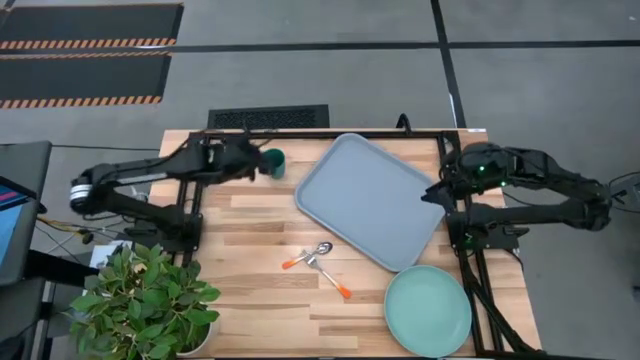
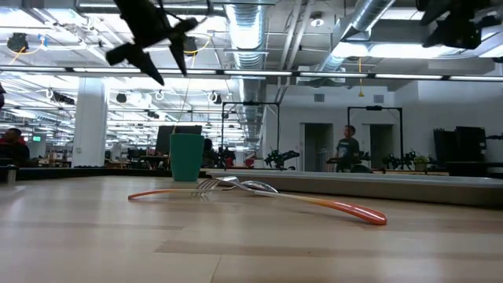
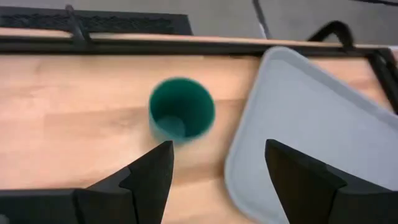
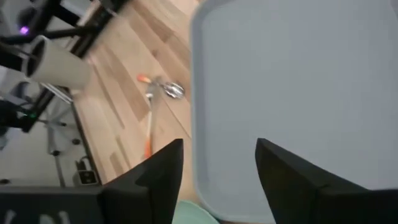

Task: Pick and place plate/cup/fork/spoon on tray
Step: Put the blue cup to the top left of the blue tray

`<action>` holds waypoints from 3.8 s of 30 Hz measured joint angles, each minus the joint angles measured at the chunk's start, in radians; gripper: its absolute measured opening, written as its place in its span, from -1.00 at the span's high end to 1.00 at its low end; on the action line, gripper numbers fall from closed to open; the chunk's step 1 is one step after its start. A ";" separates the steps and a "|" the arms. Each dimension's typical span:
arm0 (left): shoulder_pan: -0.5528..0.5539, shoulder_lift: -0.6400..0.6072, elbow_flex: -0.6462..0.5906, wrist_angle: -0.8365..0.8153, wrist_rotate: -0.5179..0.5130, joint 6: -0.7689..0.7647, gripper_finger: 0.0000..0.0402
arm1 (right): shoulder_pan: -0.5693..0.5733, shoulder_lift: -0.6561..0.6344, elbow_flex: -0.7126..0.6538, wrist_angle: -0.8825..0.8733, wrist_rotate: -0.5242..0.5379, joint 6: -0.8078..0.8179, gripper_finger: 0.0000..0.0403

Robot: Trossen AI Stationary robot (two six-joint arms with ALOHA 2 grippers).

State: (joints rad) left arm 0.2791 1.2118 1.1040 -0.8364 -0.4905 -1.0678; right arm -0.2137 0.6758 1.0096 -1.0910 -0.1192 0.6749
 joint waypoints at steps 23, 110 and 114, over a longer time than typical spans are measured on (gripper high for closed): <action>0.350 0.369 0.028 0.110 0.255 0.315 -0.19 | 0.064 0.020 0.000 -0.024 0.097 0.025 -0.15; 0.214 1.181 1.146 -0.004 0.355 0.468 1.00 | 0.063 0.032 0.000 -0.024 0.159 0.032 -0.15; 0.218 1.181 1.146 0.001 0.357 0.485 1.00 | 0.063 0.039 0.000 -0.024 0.183 0.032 -0.15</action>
State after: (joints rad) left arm 0.4973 2.3928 2.2501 -0.8358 -0.1338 -0.5825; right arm -0.1505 0.7146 1.0092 -1.1145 0.0635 0.7071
